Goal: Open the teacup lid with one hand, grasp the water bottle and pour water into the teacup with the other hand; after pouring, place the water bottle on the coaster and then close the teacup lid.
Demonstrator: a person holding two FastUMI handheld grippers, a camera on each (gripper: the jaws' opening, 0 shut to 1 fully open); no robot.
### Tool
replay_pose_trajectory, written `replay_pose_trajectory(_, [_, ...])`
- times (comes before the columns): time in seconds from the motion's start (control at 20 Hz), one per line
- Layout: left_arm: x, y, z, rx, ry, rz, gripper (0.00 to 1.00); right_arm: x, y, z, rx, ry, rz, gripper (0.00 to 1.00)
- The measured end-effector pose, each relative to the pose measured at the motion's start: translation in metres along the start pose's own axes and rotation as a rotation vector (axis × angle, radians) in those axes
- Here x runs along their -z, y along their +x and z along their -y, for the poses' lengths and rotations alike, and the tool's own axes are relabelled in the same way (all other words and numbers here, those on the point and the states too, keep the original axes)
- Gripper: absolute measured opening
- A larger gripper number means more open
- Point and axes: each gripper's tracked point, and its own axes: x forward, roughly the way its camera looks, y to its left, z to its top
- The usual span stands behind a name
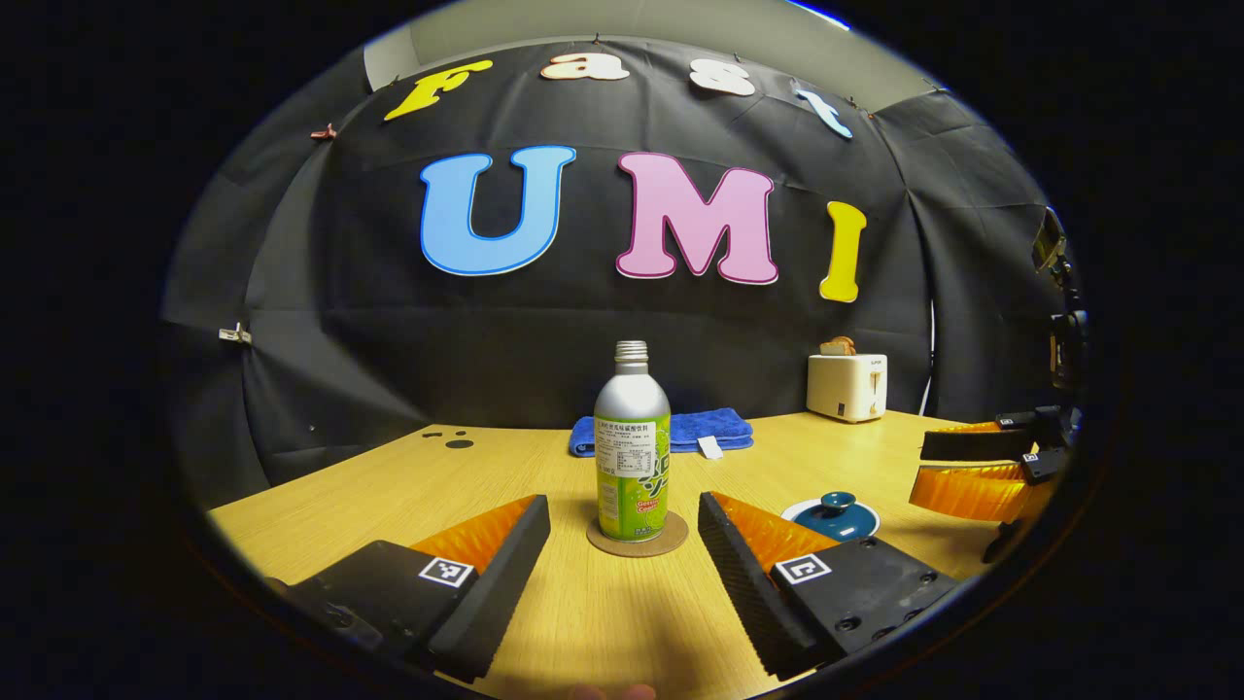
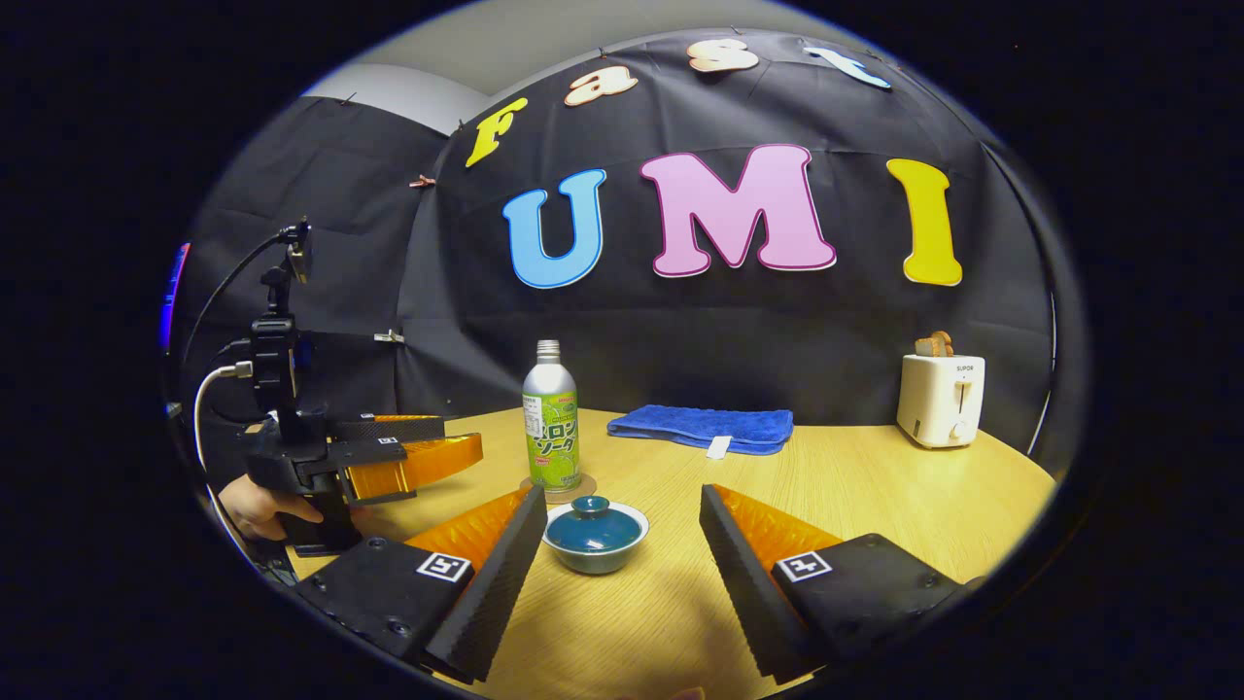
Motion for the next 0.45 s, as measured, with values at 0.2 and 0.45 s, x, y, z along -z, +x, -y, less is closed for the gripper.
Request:
replay_pose_trajectory(0.2, [0.0000, -0.0005, 0.0006, 0.000, 0.000, 0.000, 0.97, 0.0003, -0.0005, 0.0002, 0.000, 0.000, 0.001, 0.98])
replay_pose_trajectory(0.45, [-0.0004, -0.0004, -0.0002, 0.000, 0.000, 0.000, 0.97, 0.0002, -0.0001, 0.0009, 0.008, -0.001, 0.001, 0.98])
